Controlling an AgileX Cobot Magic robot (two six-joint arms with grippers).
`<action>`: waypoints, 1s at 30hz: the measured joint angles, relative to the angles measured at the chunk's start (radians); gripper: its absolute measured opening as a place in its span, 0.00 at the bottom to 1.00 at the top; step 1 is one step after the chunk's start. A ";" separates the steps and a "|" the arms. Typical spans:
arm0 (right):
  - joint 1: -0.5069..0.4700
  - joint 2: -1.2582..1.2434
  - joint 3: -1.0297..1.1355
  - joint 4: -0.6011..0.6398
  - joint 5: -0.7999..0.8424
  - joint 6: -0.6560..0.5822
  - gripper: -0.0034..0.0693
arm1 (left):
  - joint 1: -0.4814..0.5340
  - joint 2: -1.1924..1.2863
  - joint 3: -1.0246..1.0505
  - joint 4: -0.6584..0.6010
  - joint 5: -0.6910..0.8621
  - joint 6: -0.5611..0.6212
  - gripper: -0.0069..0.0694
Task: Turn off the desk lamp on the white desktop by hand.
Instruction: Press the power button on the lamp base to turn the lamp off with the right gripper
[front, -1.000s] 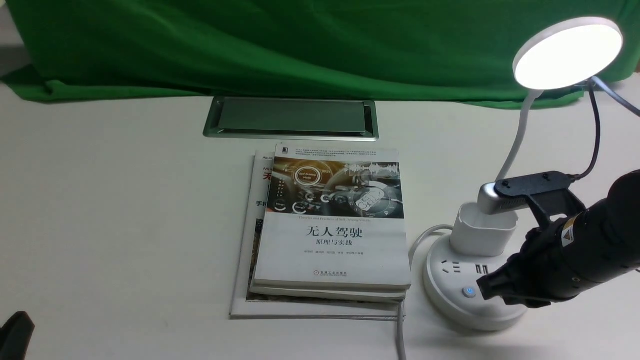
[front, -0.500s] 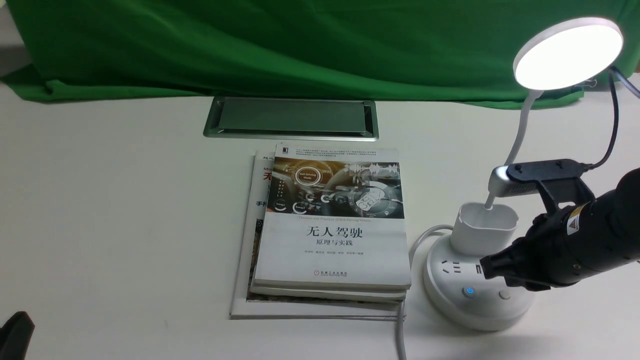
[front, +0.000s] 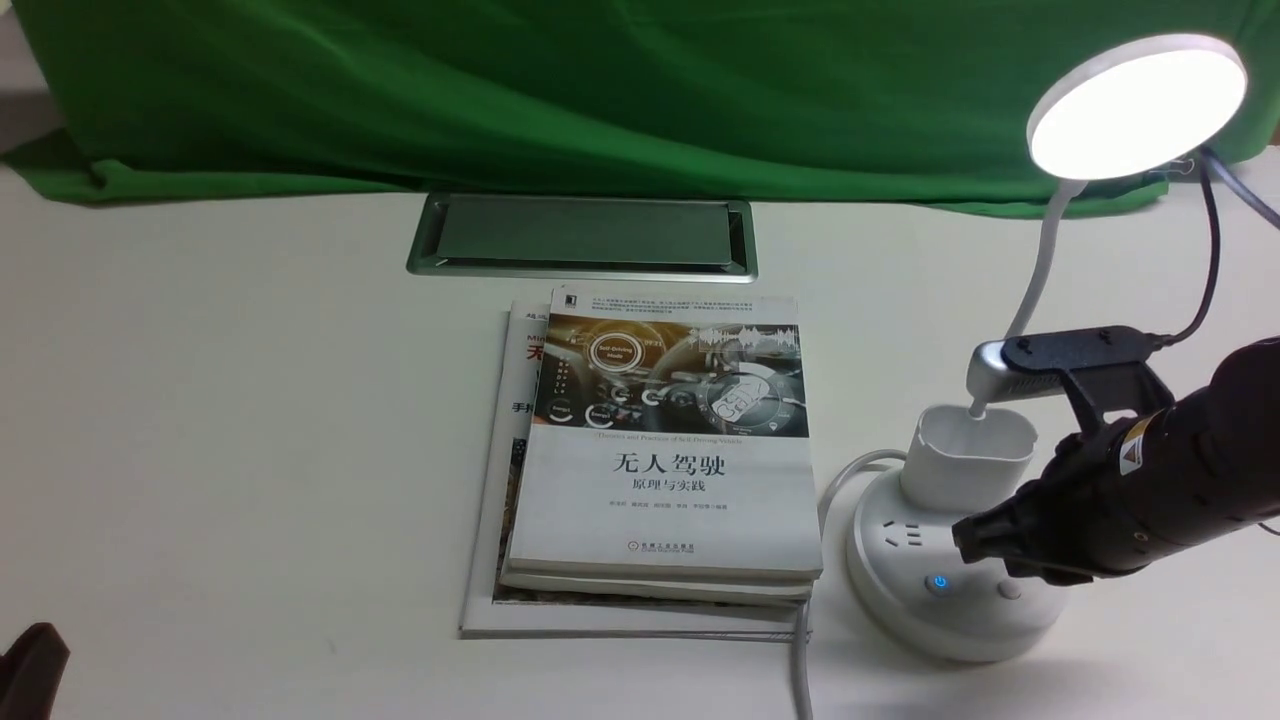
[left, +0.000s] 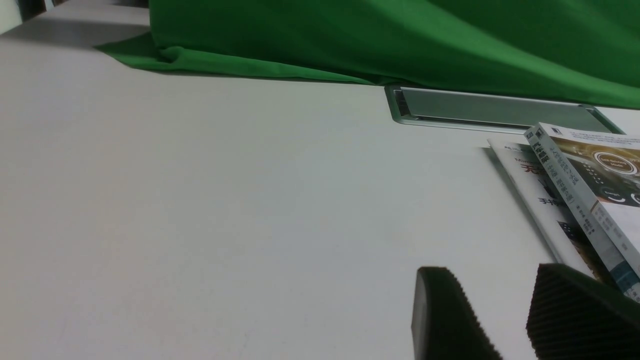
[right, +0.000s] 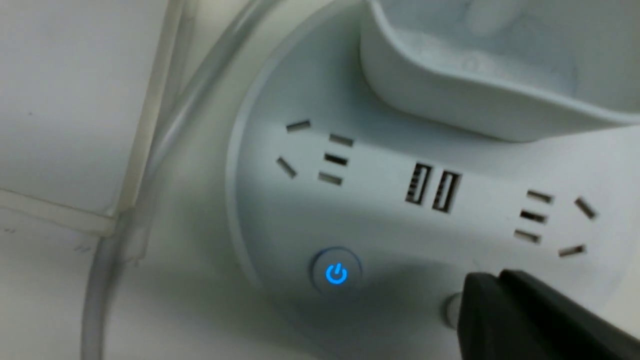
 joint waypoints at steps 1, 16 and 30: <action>0.000 0.002 0.000 -0.001 -0.002 0.000 0.09 | 0.000 0.000 0.000 0.000 0.000 0.000 0.40; 0.000 0.014 0.000 -0.006 -0.015 0.001 0.09 | 0.000 0.000 0.000 0.000 0.000 0.005 0.40; 0.000 0.073 -0.011 -0.010 -0.033 -0.004 0.09 | 0.000 0.000 0.000 0.000 0.000 0.021 0.40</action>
